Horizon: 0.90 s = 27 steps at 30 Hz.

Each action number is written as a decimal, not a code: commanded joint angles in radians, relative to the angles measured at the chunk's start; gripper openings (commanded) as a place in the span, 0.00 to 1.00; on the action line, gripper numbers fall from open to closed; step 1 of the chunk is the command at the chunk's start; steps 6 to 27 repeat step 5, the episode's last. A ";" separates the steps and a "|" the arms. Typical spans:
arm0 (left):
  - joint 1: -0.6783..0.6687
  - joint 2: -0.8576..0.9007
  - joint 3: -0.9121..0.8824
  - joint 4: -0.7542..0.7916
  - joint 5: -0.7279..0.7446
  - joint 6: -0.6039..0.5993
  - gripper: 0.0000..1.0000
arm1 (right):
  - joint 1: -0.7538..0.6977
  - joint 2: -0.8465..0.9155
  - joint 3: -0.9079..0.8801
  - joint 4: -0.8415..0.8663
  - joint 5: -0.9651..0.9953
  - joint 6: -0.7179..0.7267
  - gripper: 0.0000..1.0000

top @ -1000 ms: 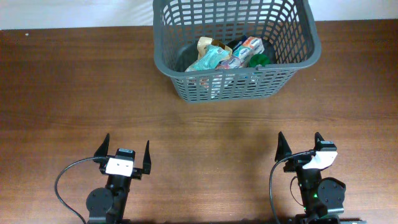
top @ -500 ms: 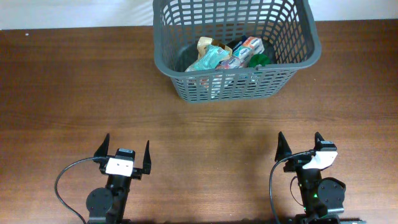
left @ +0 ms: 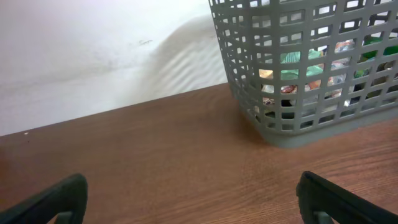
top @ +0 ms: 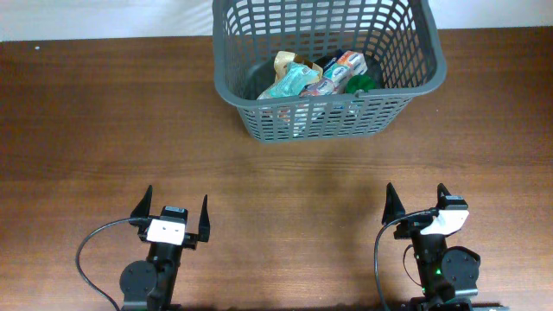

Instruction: Pack container

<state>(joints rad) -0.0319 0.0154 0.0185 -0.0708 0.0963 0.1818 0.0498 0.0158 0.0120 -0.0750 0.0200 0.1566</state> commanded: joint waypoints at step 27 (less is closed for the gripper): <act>-0.003 -0.010 -0.009 0.000 -0.008 -0.009 0.99 | 0.009 -0.003 -0.006 -0.007 -0.010 -0.003 0.99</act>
